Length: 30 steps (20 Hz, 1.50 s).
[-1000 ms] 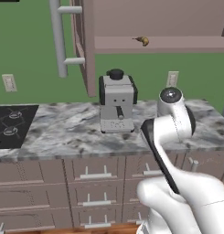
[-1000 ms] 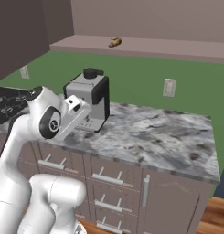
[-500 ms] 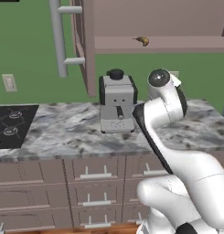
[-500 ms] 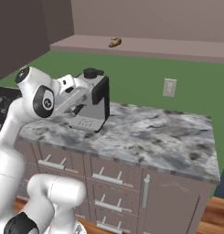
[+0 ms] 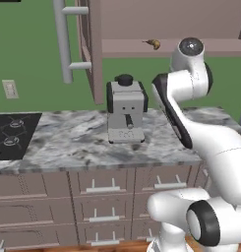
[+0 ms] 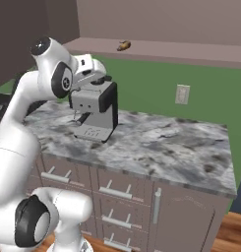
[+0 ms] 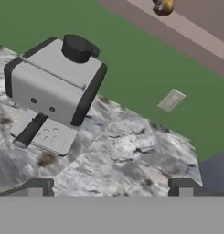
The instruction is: Pick the bananas from the cabinet and place them in one bowl. Pick the carrot from the sink and place it in the other bowl.
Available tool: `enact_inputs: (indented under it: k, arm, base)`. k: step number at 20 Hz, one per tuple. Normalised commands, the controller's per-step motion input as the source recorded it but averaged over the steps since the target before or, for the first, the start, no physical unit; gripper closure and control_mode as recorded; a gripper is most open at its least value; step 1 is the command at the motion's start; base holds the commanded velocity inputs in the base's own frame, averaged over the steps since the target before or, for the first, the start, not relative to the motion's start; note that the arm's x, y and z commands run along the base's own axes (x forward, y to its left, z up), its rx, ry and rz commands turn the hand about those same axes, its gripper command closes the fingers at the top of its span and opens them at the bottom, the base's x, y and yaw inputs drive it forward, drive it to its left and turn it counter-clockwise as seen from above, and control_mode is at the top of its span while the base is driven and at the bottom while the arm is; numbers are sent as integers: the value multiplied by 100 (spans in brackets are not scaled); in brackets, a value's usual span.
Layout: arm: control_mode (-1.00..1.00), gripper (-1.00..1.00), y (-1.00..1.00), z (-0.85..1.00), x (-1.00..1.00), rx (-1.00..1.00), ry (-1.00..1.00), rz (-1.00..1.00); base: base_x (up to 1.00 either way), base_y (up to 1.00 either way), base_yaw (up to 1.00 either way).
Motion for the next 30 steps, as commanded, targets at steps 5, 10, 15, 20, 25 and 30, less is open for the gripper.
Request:
enact_inputs:
  k: [5,10,15,20,25,30]
  arm:
    - [-100,-100,-7,69,42,24,-18,-4]
    - [-100,-100,-1,67,40,22,-19,-7]
    - [-100,-100,0,51,65,14,-20,-9]
    - [-100,-100,0,9,74,5,-10,-7]
    - [-100,-100,0,-4,16,-1,0,-1]
    - [-100,-100,-6,1,33,3,5,0]
  base:
    - [0,0,0]
    - [0,0,0]
    - [0,0,0]
    - [0,0,0]
    - [0,0,0]
    - [0,0,0]
